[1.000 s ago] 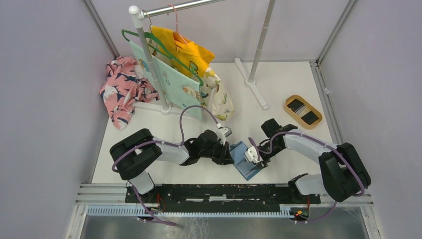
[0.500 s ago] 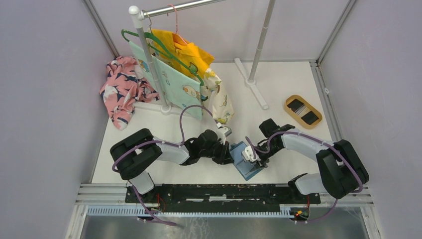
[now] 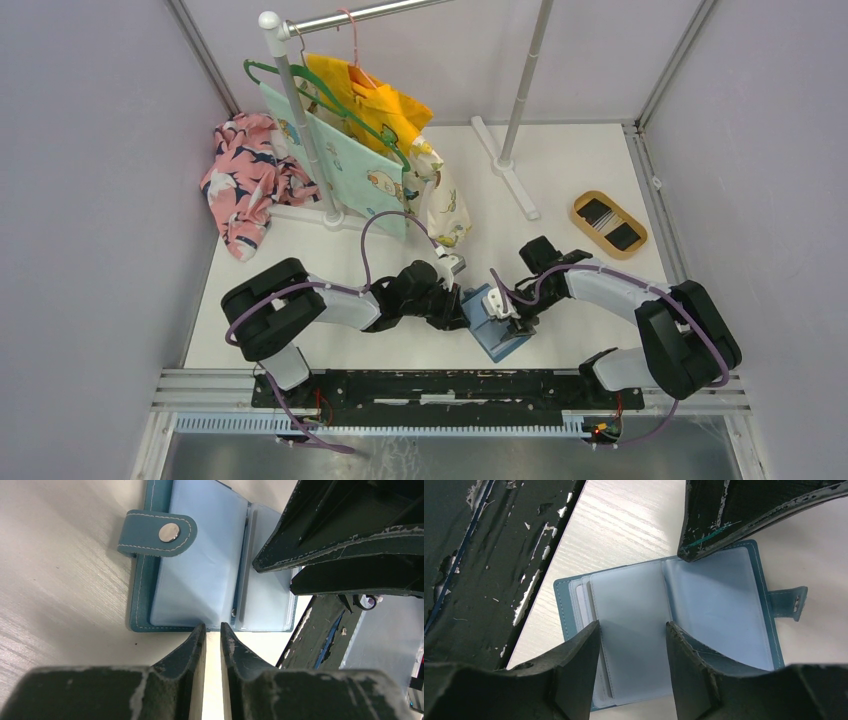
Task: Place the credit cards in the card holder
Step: Open the card holder at the center of the board.
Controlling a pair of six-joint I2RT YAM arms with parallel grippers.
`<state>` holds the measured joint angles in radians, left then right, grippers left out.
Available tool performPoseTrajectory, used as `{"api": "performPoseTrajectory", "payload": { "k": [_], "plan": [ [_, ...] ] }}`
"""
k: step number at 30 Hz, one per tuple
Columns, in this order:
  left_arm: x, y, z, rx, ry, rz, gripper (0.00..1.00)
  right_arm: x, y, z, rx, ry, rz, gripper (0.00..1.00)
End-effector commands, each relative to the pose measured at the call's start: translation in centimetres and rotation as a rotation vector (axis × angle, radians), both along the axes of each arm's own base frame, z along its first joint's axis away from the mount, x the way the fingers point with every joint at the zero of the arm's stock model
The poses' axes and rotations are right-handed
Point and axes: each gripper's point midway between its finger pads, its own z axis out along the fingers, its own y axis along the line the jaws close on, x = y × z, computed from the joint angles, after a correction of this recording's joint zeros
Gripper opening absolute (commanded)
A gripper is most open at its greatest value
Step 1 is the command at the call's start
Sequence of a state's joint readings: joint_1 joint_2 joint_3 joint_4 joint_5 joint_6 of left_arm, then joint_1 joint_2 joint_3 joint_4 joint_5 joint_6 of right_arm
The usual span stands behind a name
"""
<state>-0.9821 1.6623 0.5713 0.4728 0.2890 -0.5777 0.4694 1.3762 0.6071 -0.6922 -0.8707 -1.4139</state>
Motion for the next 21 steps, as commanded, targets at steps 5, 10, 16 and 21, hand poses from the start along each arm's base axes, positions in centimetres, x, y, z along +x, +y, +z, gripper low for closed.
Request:
{"api": "performPoseTrajectory", "payload": {
  "k": [5,10,16,21],
  "plan": [
    [0.63,-0.63,0.54,-0.017,0.001,0.024,0.23,1.40,0.25,-0.24,-0.032,-0.021,-0.026,0.51],
    [0.60,-0.67,0.58,-0.018,0.000,0.021,0.23,1.44,0.22,-0.47,-0.054,0.000,-0.036,0.56],
    [0.58,-0.67,0.61,-0.019,0.000,0.020,0.23,1.91,0.58,-0.05,-0.062,0.029,-0.072,0.63],
    [0.54,-0.62,0.56,-0.017,0.001,0.020,0.22,2.30,0.60,-0.28,-0.080,0.047,-0.103,0.61]
  ]
}}
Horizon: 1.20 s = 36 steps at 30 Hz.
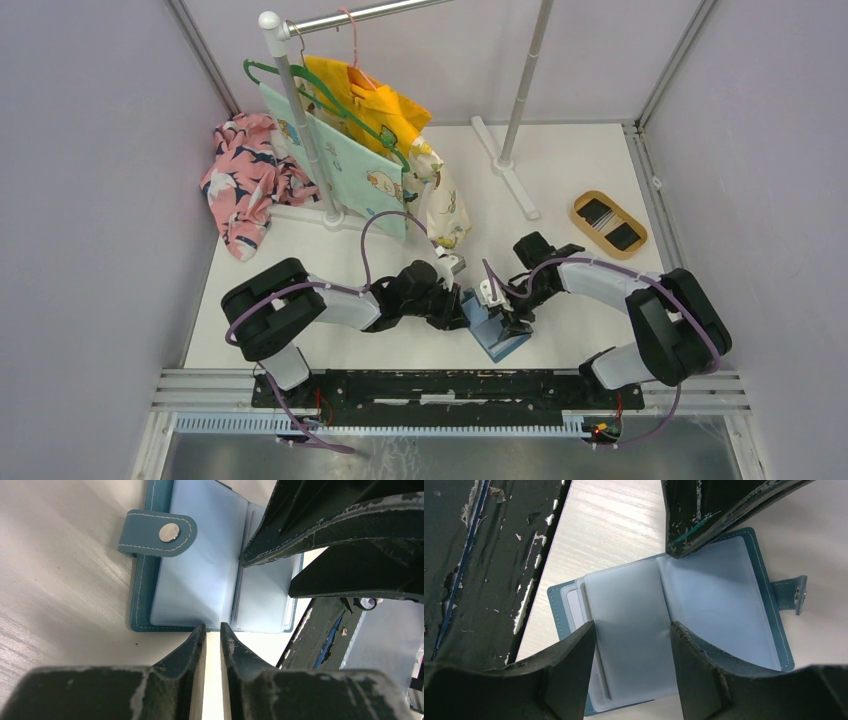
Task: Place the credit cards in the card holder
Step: Open the card holder at the center of the board.
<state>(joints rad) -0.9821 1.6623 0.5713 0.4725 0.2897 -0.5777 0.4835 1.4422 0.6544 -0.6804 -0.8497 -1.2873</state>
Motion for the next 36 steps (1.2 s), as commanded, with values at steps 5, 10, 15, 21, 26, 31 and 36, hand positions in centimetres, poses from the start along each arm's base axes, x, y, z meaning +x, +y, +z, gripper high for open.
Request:
{"api": "performPoseTrajectory", "payload": {
  "k": [5,10,15,21,26,31,36],
  "plan": [
    [0.5,-0.6,0.6,-0.019,0.000,0.020,0.22,1.9,0.3,-0.2,-0.043,-0.012,-0.049,0.57],
    [0.5,-0.6,0.7,-0.021,-0.002,0.020,0.22,1.9,0.2,-0.6,-0.069,0.019,-0.062,0.59],
    [0.5,-0.5,0.8,-0.023,-0.003,0.020,0.22,2.3,0.0,-1.1,-0.099,-0.014,-0.063,0.58],
    [0.5,-0.7,1.8,-0.047,-0.011,0.018,0.26,3.6,0.4,-0.7,-0.094,-0.048,-0.126,0.49],
    [0.6,-0.6,3.3,-0.078,-0.044,0.022,0.32,4.3,0.7,-0.3,-0.090,-0.051,-0.169,0.47],
    [0.6,-0.3,4.5,-0.099,-0.073,0.025,0.33,5.3,0.9,0.2,-0.073,-0.086,-0.216,0.49],
    [0.5,0.2,5.0,-0.101,-0.090,0.023,0.33,6.3,1.2,0.6,-0.052,-0.126,-0.268,0.53]
  ]
}}
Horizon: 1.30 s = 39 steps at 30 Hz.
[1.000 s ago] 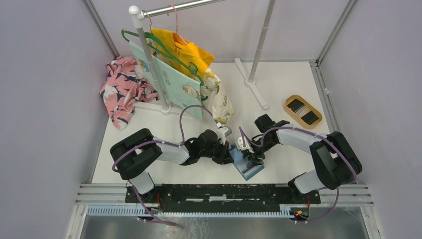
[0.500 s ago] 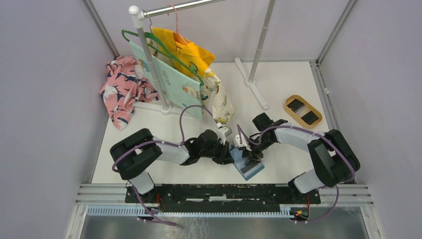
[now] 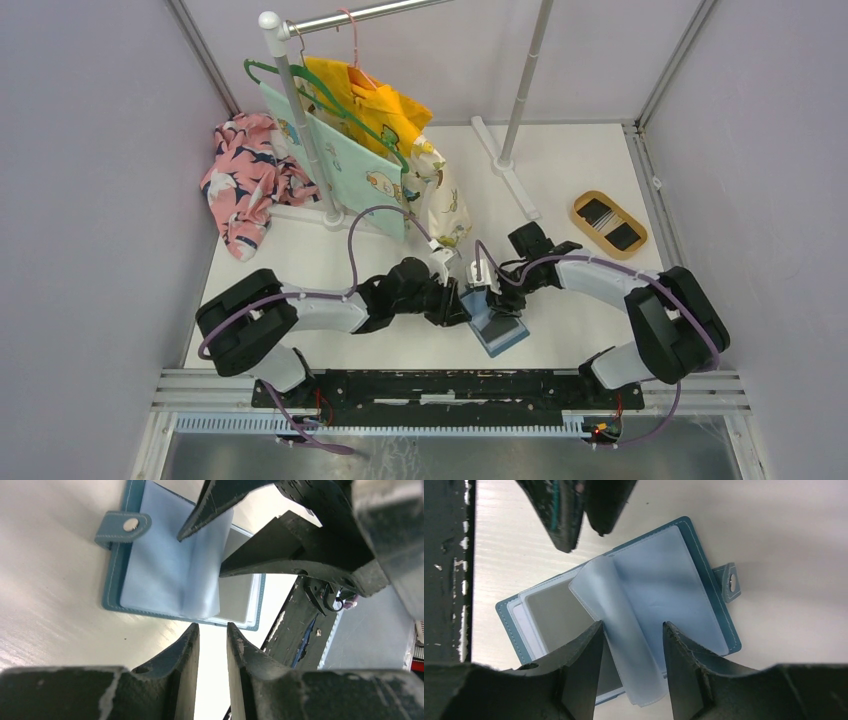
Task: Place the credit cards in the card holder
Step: Open the card holder at the center of the board.
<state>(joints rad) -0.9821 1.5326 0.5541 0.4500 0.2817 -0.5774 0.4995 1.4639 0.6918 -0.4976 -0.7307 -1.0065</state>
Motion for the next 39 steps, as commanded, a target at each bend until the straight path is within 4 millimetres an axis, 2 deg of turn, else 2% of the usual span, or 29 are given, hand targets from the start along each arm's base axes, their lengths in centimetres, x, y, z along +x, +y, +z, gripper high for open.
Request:
{"api": "performPoseTrajectory", "payload": {
  "k": [1,7,18,24,32,39],
  "plan": [
    [0.3,0.2,1.4,-0.030,-0.039,0.014,0.33,2.3,0.3,0.7,0.012,-0.105,-0.077,0.53],
    [0.1,0.5,1.4,-0.032,-0.052,0.003,0.33,3.7,0.7,1.3,0.046,-0.148,-0.162,0.59],
    [-0.1,0.0,0.4,-0.039,-0.034,-0.014,0.33,4.7,1.0,2.6,0.083,-0.194,-0.218,0.64],
    [0.1,-0.6,0.1,-0.045,-0.027,-0.019,0.32,5.7,0.7,2.5,0.068,-0.219,-0.267,0.64],
    [0.8,-1.5,0.0,-0.054,-0.015,0.004,0.31,5.9,0.3,2.0,0.043,-0.218,-0.284,0.62],
    [2.2,-1.0,0.2,-0.052,-0.002,0.112,0.33,5.9,0.3,2.0,0.043,-0.216,-0.286,0.55]
  ]
}}
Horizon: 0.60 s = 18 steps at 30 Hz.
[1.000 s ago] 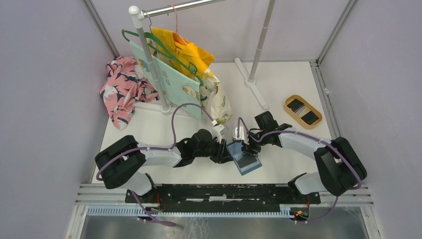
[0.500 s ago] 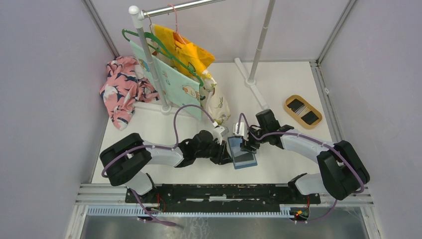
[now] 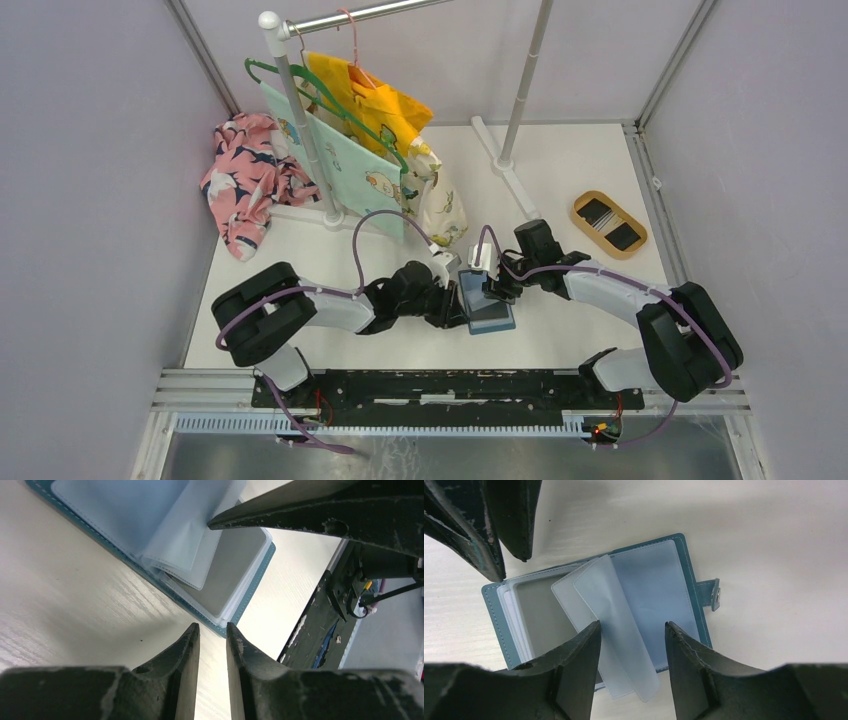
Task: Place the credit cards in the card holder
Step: Open the card holder at the center of the board.
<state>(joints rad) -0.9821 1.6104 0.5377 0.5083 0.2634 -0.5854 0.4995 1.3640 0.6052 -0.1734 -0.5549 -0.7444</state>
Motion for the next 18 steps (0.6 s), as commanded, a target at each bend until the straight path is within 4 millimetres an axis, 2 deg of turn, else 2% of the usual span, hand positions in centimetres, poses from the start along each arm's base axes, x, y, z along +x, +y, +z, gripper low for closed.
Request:
{"api": "performPoseTrajectory", "payload": {
  "k": [1,5,10,18],
  "plan": [
    [2.4,-1.0,2.6,-0.084,-0.013,0.117,0.33,0.7,0.1,0.5,0.008,-0.030,-0.019,0.55],
    [3.6,-0.6,3.2,-0.125,0.023,0.194,0.38,0.7,0.1,0.5,0.010,-0.027,-0.017,0.55],
    [4.4,-1.5,4.3,-0.187,0.052,0.230,0.40,0.6,0.1,0.4,0.008,-0.020,-0.014,0.55],
    [4.9,-1.6,4.2,-0.234,0.109,0.288,0.40,0.5,0.2,0.4,0.010,-0.017,-0.009,0.55]
  ]
}}
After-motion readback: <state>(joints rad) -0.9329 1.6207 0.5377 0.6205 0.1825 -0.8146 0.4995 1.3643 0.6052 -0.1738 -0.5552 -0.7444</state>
